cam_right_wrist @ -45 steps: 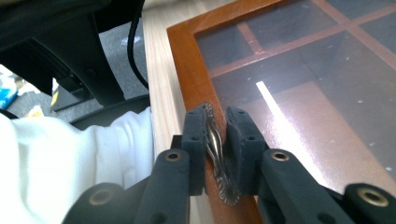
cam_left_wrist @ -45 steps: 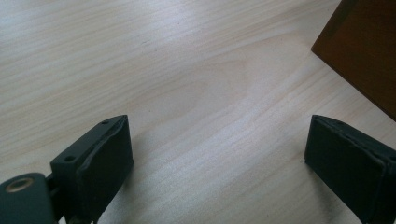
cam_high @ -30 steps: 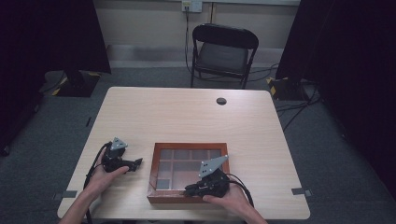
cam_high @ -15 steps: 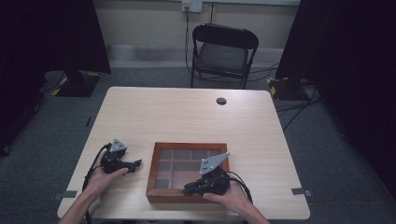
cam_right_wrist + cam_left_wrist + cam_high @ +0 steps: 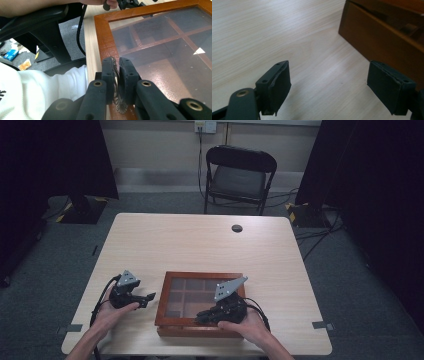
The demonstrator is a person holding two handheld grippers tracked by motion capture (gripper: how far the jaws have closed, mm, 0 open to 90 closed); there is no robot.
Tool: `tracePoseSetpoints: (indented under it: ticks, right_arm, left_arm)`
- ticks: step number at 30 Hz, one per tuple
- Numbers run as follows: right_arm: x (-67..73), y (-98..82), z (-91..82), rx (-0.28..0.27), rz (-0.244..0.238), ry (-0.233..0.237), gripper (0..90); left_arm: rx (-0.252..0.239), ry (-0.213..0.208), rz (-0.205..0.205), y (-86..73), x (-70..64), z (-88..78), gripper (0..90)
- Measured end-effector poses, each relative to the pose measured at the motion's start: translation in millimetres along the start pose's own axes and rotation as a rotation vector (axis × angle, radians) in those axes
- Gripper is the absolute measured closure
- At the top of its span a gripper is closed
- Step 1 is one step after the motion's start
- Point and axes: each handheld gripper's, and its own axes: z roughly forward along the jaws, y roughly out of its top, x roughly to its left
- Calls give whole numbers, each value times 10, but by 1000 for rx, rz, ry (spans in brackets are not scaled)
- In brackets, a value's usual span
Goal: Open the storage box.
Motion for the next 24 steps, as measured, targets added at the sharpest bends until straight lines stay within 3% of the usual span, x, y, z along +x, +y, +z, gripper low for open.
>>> tracePoseSetpoints:
  ticks: [10,24]
  right_arm:
    - [-21,76,-61,9,14,12,835]
    - [-28,149,-110,3,24,12,834]
  left_arm:
    - [-47,-37,-10,53,-67,-54,183]
    - [-115,-122,61,128,-227,-110,171]
